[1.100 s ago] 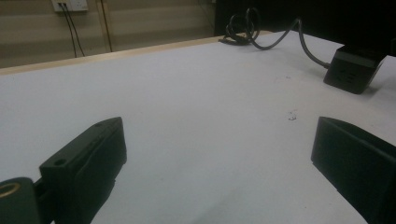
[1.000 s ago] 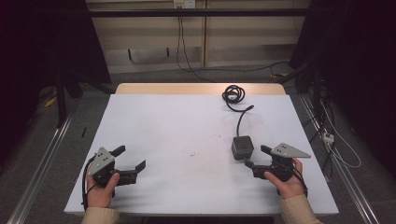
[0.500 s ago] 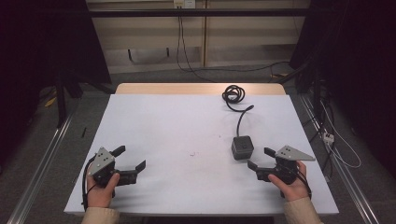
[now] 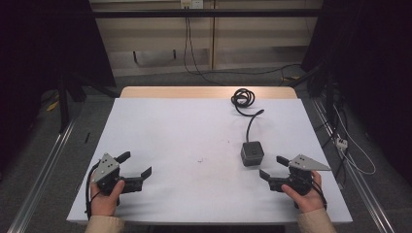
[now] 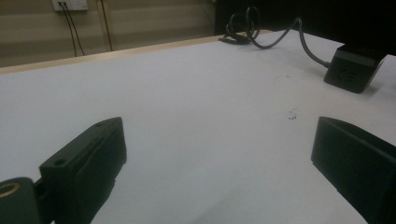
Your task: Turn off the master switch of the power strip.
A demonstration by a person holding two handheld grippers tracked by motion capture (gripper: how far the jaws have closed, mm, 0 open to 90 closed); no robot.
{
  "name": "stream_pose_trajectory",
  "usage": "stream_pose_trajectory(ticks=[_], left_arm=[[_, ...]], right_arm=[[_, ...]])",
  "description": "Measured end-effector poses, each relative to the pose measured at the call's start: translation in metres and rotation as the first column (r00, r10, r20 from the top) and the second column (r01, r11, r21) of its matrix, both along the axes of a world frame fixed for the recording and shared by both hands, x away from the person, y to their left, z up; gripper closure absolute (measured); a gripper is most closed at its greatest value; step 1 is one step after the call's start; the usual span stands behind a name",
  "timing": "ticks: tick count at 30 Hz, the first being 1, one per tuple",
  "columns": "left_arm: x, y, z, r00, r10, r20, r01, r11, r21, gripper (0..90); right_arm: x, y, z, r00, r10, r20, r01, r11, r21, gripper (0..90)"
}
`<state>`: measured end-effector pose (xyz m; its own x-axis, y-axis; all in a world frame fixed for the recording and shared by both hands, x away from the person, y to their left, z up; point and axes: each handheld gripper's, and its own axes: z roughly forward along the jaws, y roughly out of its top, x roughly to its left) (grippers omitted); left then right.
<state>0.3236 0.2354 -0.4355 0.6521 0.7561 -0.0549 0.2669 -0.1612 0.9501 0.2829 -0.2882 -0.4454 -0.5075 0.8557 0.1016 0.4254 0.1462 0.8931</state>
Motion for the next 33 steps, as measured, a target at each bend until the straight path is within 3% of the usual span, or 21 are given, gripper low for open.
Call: stream_pose_trajectory(ticks=[33], left_arm=[[0.0008,-0.0003,-0.0001,1.0000,-0.002,-0.002,0.002,0.9999,0.012,3.1]], right_arm=[[-0.0052,-0.0079,-0.0066,1.0000,-0.002,-0.008,0.002,0.9999,-0.012,13.6]])
